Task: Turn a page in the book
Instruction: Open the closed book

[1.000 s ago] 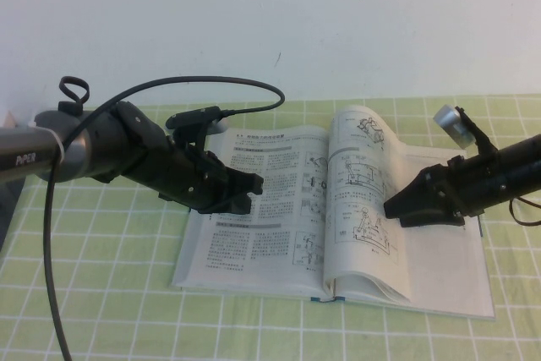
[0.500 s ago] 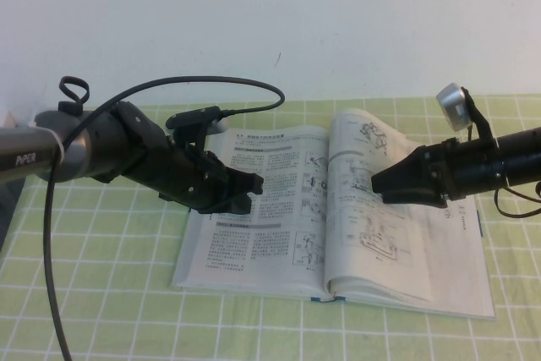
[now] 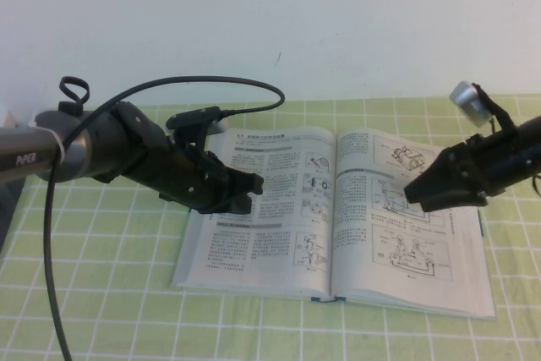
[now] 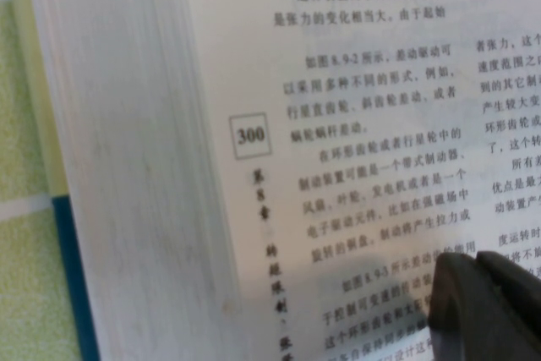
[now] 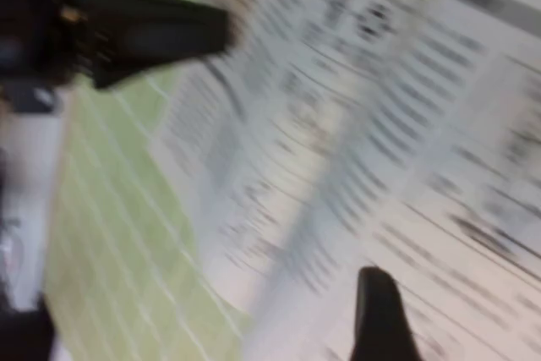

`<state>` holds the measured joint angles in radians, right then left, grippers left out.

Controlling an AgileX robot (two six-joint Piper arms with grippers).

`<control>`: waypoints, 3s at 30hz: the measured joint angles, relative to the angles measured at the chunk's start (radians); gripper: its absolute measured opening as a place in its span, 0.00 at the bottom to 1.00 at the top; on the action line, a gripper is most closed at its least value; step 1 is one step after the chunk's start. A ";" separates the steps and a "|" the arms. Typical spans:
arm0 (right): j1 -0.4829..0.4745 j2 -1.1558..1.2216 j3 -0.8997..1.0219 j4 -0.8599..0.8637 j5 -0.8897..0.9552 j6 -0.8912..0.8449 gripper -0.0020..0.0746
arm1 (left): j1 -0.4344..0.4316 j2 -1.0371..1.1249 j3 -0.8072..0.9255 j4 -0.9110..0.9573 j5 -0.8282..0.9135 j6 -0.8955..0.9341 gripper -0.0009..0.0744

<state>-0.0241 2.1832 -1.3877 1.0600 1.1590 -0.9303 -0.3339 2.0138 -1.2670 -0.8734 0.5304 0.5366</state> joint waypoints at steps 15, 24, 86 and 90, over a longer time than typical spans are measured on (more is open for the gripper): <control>-0.001 -0.003 -0.039 -0.363 -0.049 0.230 0.54 | 0.000 0.000 -0.001 0.002 0.000 0.004 0.01; 0.025 0.021 -0.041 -0.221 -0.075 0.182 0.54 | 0.000 0.000 -0.001 0.003 0.000 0.004 0.01; 0.208 0.029 -0.039 0.370 0.008 -0.151 0.54 | 0.000 0.004 -0.001 -0.046 0.002 0.004 0.01; 0.209 0.029 -0.039 0.340 0.008 -0.151 0.54 | 0.000 0.006 -0.001 -0.072 0.021 0.014 0.01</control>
<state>0.1845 2.2120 -1.4268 1.4003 1.1667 -1.0816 -0.3339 2.0197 -1.2679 -0.9453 0.5511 0.5506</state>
